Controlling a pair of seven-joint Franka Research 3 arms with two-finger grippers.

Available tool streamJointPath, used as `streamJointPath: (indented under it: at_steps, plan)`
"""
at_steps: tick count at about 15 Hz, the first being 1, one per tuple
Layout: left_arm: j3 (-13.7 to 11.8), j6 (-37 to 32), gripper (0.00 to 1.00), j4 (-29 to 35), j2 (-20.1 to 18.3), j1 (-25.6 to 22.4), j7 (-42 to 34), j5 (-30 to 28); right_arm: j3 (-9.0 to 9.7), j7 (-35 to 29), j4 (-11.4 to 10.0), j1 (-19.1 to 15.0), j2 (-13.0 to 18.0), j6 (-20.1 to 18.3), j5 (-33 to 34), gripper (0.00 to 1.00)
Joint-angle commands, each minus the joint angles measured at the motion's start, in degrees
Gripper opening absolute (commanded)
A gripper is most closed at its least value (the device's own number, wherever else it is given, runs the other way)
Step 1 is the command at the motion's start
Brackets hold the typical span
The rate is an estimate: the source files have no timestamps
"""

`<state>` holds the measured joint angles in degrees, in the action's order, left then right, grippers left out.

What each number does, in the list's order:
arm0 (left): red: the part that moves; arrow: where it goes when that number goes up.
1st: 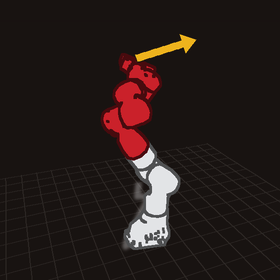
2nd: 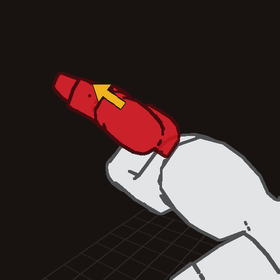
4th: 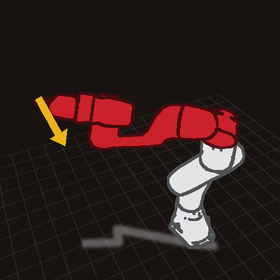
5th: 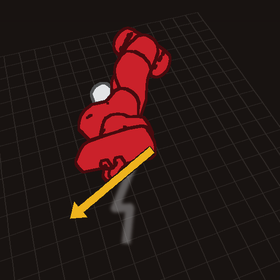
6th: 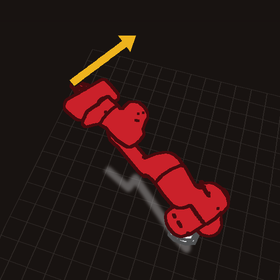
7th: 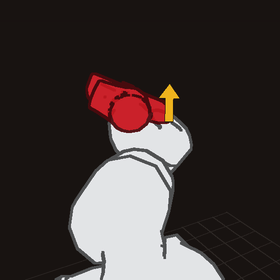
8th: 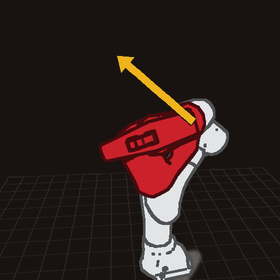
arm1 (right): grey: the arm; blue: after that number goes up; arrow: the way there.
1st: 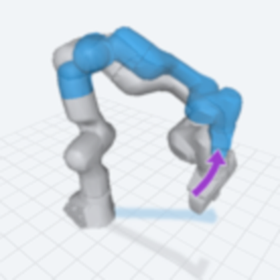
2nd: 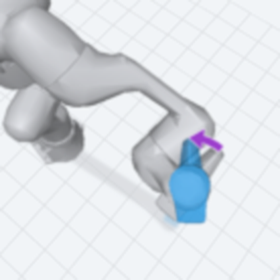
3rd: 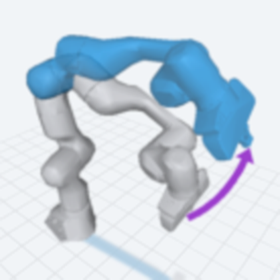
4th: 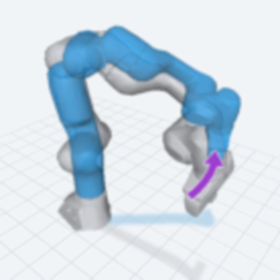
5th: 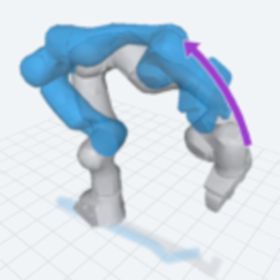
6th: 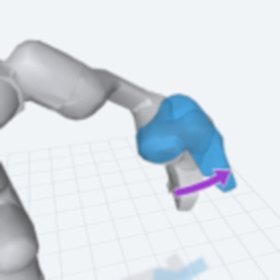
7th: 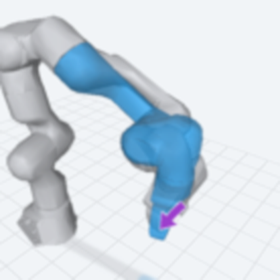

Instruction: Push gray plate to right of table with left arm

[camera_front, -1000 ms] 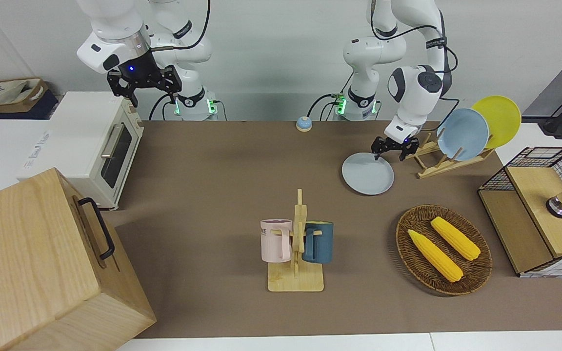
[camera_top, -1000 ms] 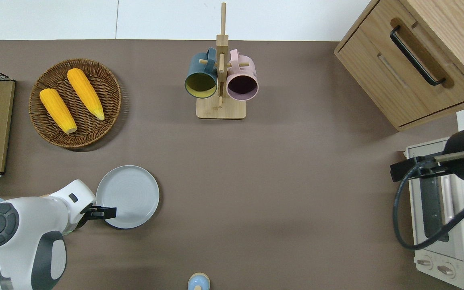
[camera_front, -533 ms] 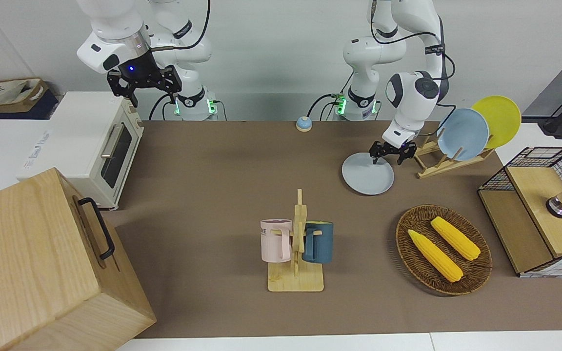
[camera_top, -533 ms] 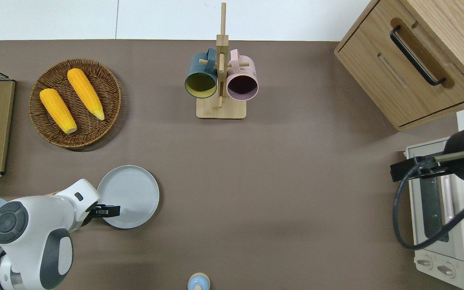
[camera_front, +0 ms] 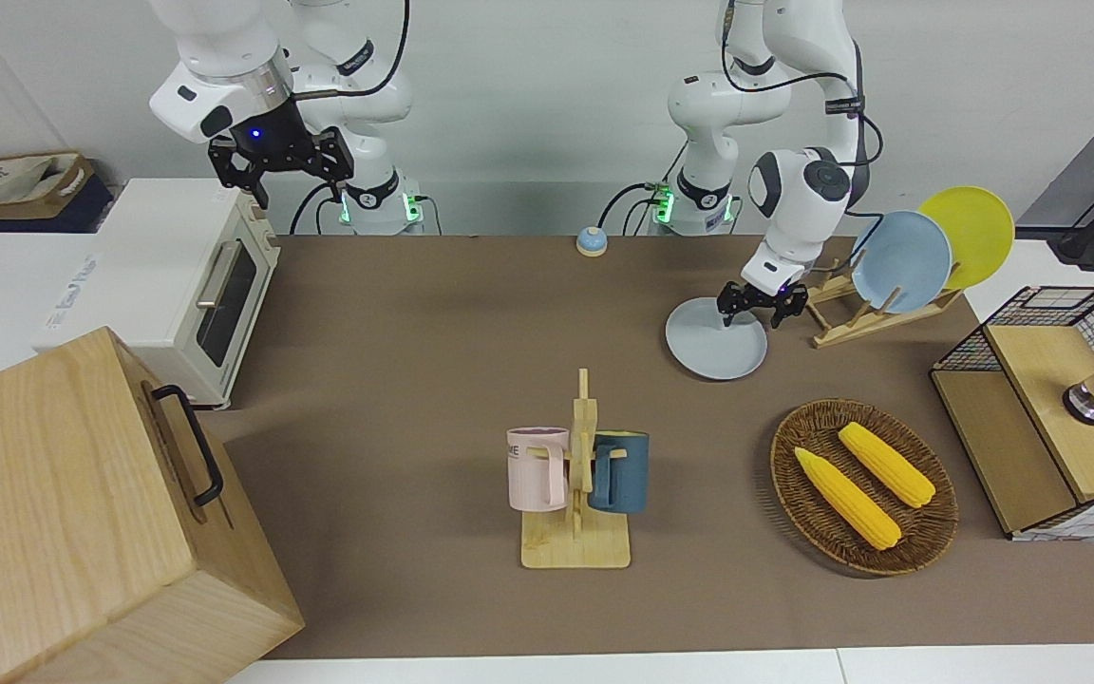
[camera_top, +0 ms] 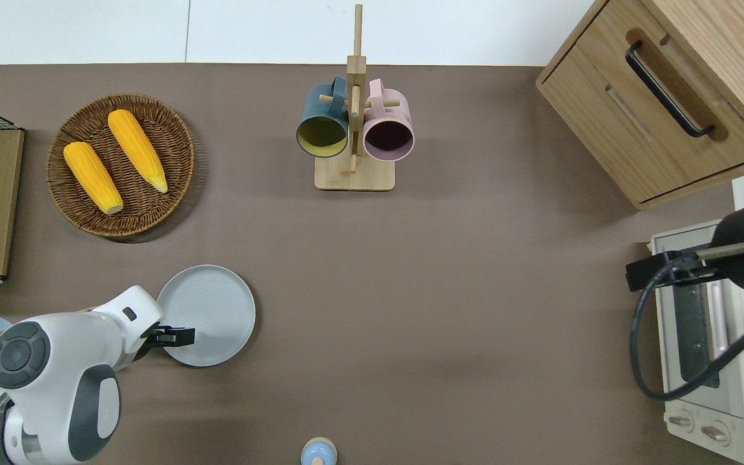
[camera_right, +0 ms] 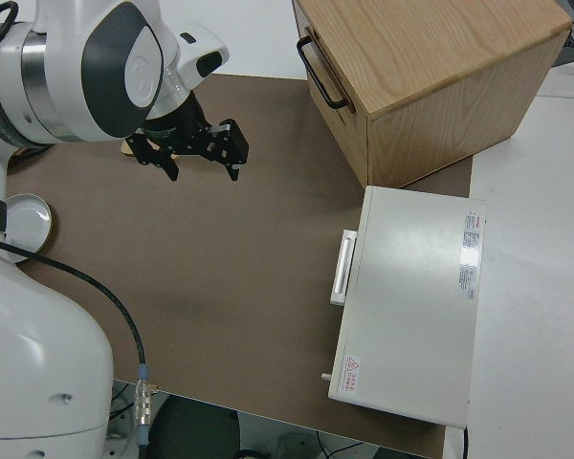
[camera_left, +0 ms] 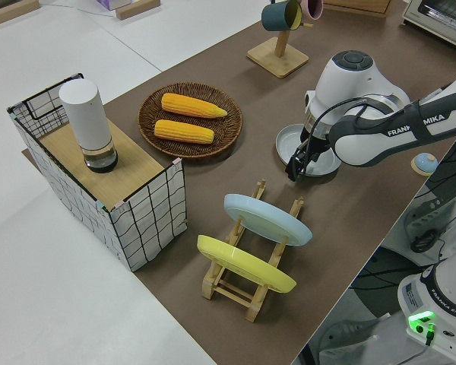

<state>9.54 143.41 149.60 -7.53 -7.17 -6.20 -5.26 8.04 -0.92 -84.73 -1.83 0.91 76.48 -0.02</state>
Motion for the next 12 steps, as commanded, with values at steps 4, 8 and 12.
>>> streamJointPath:
  at_steps: [4,8,12]
  plan:
    - [-0.4,2.1,0.99,0.5,1.0,1.2,0.7,-0.5,0.92,-0.7,0.5,-1.1,0.1,-0.9,-0.2,0.983]
    - [-0.4,2.1,0.76,0.4,1.3,1.2,0.8,-0.5,0.92,-0.7,0.5,-1.1,0.1,-0.9,-0.2,0.983]
    - [-0.4,2.5,0.49,0.4,1.5,1.2,1.0,-0.5,0.92,-0.8,0.5,-1.2,0.1,-0.9,-0.2,0.983]
